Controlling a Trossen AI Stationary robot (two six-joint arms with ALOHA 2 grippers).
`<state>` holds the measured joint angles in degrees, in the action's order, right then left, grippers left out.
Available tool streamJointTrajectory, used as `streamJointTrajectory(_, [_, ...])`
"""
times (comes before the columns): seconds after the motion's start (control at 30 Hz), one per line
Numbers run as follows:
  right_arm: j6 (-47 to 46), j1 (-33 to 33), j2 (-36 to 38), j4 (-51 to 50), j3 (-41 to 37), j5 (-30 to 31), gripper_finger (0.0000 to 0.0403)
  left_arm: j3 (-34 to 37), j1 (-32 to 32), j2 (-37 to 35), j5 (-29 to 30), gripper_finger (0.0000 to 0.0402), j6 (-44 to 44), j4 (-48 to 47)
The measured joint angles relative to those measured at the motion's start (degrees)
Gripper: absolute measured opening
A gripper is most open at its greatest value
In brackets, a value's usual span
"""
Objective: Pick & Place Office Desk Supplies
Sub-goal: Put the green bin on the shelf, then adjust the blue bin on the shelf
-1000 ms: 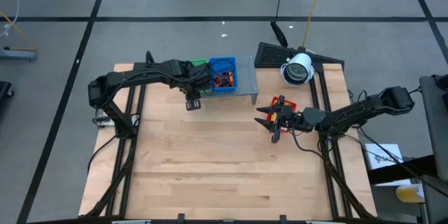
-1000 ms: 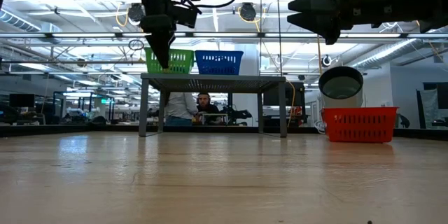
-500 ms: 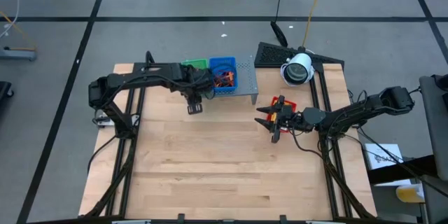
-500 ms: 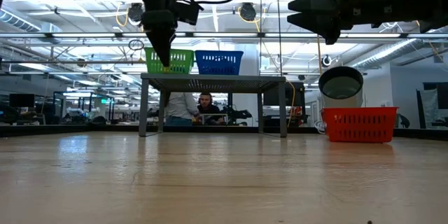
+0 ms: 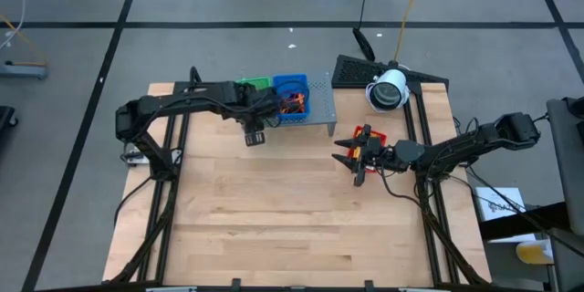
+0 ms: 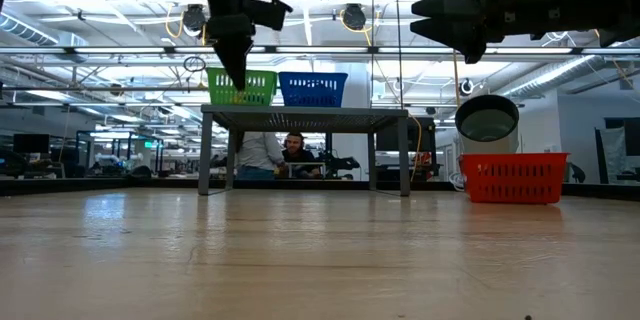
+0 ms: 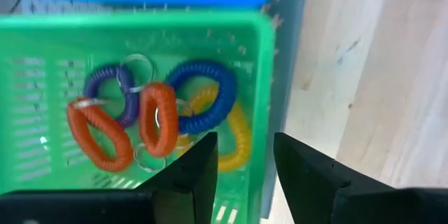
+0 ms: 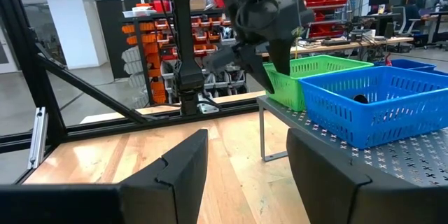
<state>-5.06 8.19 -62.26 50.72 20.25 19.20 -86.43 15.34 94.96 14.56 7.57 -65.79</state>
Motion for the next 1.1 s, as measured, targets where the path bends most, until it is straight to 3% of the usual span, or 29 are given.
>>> streamJointTrajectory(0.4, [0.02, 0.00, 0.00, 0.00, 0.00, 0.00, 0.0185, -12.37, -3.94, 0.00, -0.97, 0.0149, -1.01, -0.99])
streamJointTrajectory(0.6, [0.00, -0.04, 0.00, -0.02, 0.00, 0.03, 0.0185, -15.35, -2.74, -0.04, 1.79, 0.0122, -1.94, 10.93])
streamJointTrajectory(0.8, [0.00, -0.04, 0.00, 0.02, 0.00, 0.06, 0.0185, -15.36, 4.10, 0.81, -10.47, 0.0012, -3.99, 18.78])
streamJointTrajectory(1.1, [-1.72, -1.53, -0.02, -0.06, 0.00, 0.02, 0.0185, -15.39, 14.09, 2.34, -27.52, 0.0006, -9.50, 27.07])
